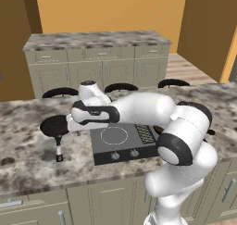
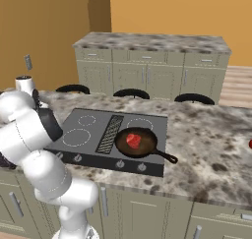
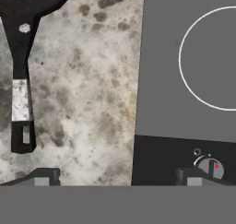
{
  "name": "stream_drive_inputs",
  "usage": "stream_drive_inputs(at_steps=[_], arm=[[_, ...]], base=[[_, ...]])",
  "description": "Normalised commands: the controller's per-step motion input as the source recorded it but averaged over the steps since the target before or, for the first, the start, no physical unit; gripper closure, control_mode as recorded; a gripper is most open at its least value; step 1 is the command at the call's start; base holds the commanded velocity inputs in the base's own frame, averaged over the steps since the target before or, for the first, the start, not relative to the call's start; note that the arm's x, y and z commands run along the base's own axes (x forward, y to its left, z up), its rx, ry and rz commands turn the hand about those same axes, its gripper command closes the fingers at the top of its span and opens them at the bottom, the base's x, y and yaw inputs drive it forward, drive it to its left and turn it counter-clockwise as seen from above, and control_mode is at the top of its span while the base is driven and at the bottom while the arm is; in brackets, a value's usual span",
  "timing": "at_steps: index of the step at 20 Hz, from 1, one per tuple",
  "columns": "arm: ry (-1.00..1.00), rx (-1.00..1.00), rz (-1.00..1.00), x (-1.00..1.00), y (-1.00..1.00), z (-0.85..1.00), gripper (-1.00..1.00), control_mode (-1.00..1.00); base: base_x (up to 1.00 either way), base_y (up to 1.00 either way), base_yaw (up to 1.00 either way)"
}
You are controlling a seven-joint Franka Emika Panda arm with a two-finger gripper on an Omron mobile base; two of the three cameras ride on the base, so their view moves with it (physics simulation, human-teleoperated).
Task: Place both pans onto different burners. Then place the tomato and the steak on different pans.
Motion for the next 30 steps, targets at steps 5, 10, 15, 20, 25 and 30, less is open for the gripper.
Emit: stream_drive_inputs(at_steps=[5,10,15,20,25,30], arm=[[0.00,0.00,0.00,0.00,0.70,0.00,-1.00,-1.00],[0.00,0.00,0.00,0.03,0.57,-0.01,-1.00,-1.00],[0.00,-0.02,0.00,0.00,0.35,-0.02,-1.00,-1.00],[0.00,-0.01,0.00,0.00,0.06,-0.05,-1.00,-1.00],[-0.01,0.00,0.00,0.06,0.06,-0.27,-1.00,-1.00],[-0.03,0.00,0.00,0.13,0.09,-0.31,-1.00,-1.00]], base=[[0.00,0.00,0.00],[0.00,0.00,0.00],[0.00,0.00,0.00],[0.00,0.00,0.00],[0.00,0.00,0.00],[0.00,0.00,0.00]])
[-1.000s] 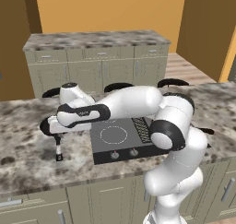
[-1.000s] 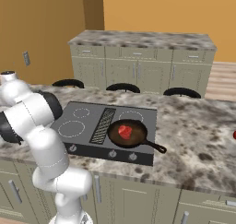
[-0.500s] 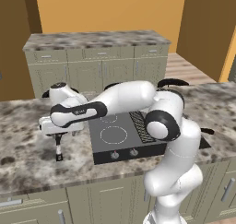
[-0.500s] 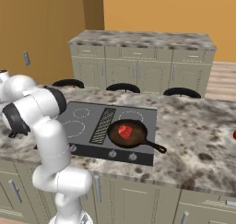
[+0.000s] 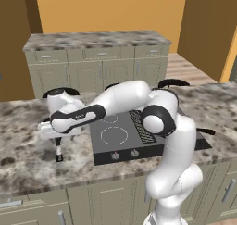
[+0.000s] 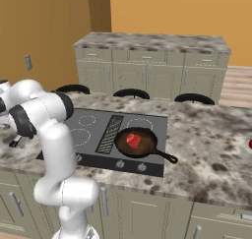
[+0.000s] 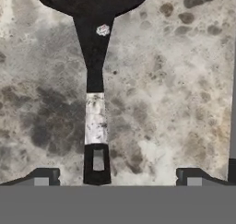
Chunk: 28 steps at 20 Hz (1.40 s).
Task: Place both pans onto different burners. Then place the tomato and the steak on different pans.
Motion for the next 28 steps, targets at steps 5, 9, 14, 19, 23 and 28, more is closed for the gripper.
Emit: stream_drive_inputs(at_steps=[5,9,14,19,23,28], arm=[[-0.02,0.00,0.00,0.20,0.27,-0.24,-1.00,-1.00],[-0.01,0.00,0.00,0.16,0.21,-0.23,-1.00,-1.00],[-0.02,0.00,0.00,0.12,0.16,-0.26,-1.00,-1.00],[-0.02,0.02,0.00,0.05,0.01,-0.24,-1.00,-1.00],[0.00,0.05,0.00,0.00,0.00,-0.09,-1.00,-1.00],[0.00,0.06,0.00,0.00,0.00,-0.05,-1.00,-1.00]], base=[[0.00,0.00,0.00],[0.00,0.00,0.00],[0.00,0.00,0.00],[0.00,0.00,0.00],[0.00,0.00,0.00],[0.00,0.00,0.00]])
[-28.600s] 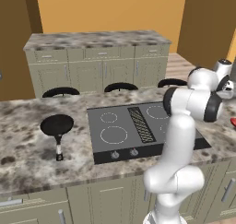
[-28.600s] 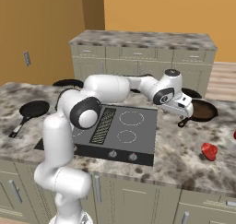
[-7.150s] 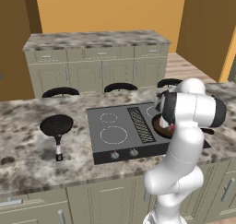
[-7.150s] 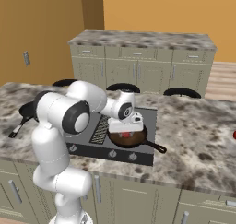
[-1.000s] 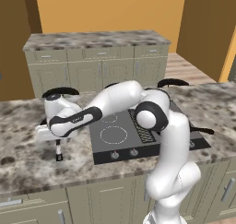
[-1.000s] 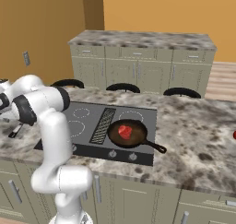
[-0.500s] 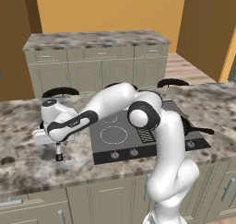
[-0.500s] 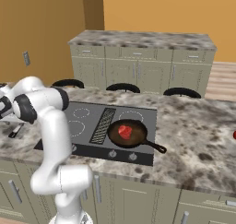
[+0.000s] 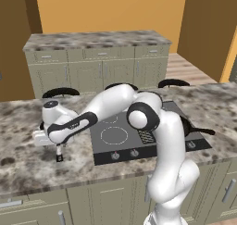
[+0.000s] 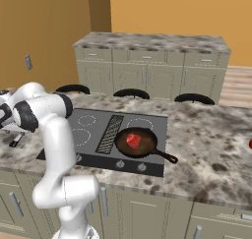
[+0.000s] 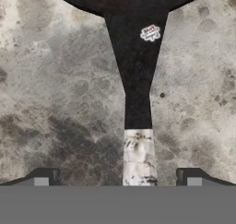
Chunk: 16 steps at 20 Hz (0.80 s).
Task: Place both pans onto different burners. Then place the tomato and the steak on different pans.
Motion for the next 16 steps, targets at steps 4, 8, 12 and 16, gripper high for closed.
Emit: stream_drive_inputs(at_steps=[4,8,12,16], arm=[[0.00,0.04,0.00,0.00,-0.01,0.00,-1.00,-1.00],[0.00,0.02,0.01,0.00,-0.06,-0.01,-1.00,-1.00],[0.00,0.00,0.00,0.00,-0.09,0.00,-1.00,-1.00],[-0.01,0.00,0.01,0.00,-0.08,-0.17,-1.00,-1.00]], base=[[0.00,0.00,0.00],[0.00,0.00,0.00],[0.00,0.00,0.00],[0.00,0.00,0.00]])
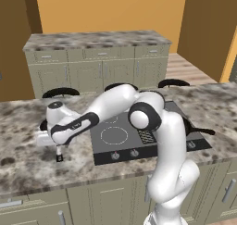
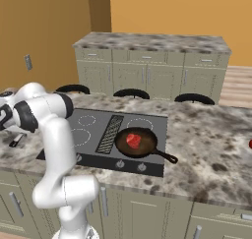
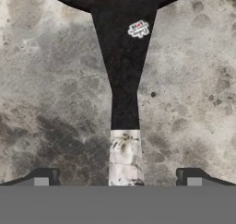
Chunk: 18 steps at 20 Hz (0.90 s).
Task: Place both pans onto different burners. Then place the tomato and the steak on different pans.
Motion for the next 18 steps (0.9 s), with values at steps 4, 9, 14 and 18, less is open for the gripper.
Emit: stream_drive_inputs(at_steps=[4,9,14,18], arm=[[-0.02,0.00,0.00,0.00,0.00,-0.26,-1.00,-1.00],[0.00,0.00,0.00,0.00,0.01,-0.13,-1.00,-1.00],[0.00,0.00,0.00,0.04,0.03,-0.10,-1.00,-1.00],[0.00,0.00,0.00,0.02,0.02,-0.23,-1.00,-1.00]], base=[[0.00,0.00,0.00],[0.00,0.00,0.00],[0.00,0.00,0.00],[0.00,0.00,0.00]])
